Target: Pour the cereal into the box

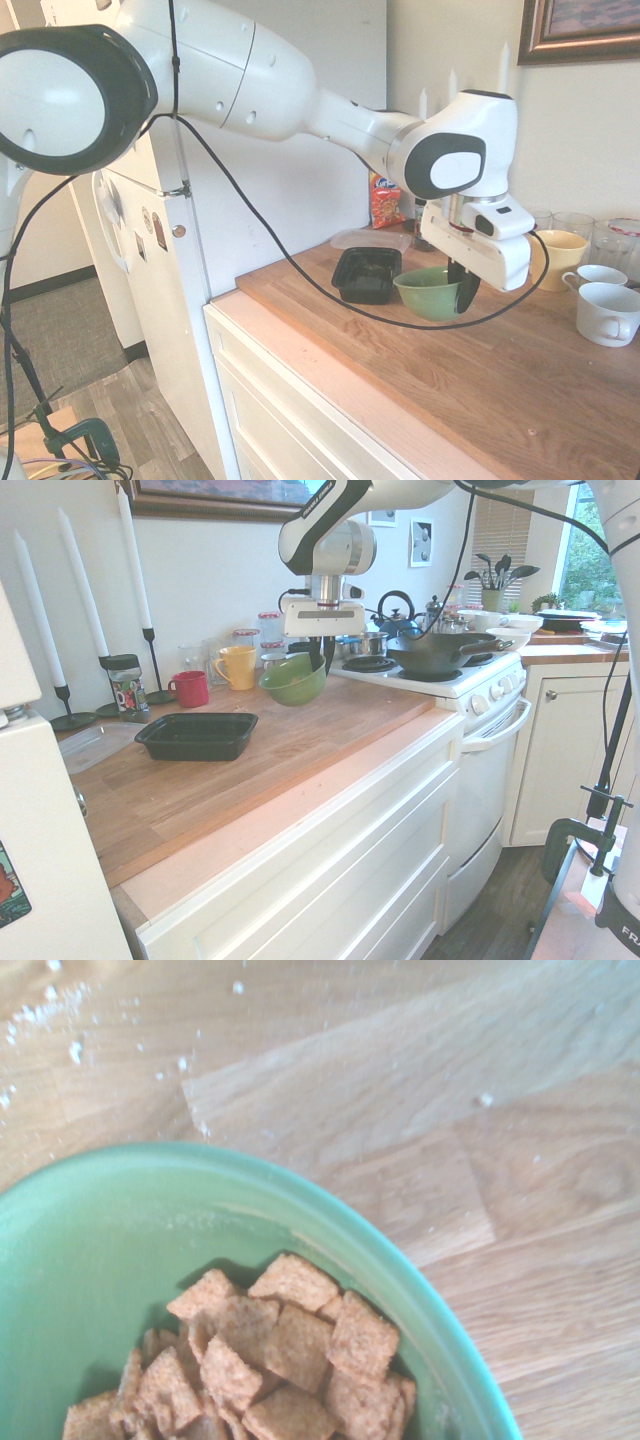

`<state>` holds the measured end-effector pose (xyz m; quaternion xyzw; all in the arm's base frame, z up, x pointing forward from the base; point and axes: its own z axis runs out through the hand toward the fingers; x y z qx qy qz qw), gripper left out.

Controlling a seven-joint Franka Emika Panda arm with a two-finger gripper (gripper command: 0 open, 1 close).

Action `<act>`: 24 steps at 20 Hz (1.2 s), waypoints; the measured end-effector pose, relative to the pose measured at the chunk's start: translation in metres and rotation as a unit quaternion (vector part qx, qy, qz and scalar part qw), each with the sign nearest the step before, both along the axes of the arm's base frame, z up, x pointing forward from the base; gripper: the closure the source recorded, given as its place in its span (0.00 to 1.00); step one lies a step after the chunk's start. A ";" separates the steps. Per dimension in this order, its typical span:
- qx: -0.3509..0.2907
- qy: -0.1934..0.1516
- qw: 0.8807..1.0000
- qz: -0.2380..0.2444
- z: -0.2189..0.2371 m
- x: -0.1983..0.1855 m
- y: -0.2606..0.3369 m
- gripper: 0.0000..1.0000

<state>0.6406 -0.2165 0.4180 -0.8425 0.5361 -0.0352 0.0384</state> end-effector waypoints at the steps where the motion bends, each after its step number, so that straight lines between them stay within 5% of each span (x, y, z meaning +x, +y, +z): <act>1: -0.006 -0.001 1.000 0.005 0.007 0.000 0.003 1.00; 14: -0.179 -0.008 0.982 0.063 0.060 0.040 0.157 1.00; 19: -0.266 -0.004 0.961 0.082 0.060 0.056 0.204 1.00; 24: -0.364 -0.003 0.926 0.102 0.042 0.074 0.251 1.00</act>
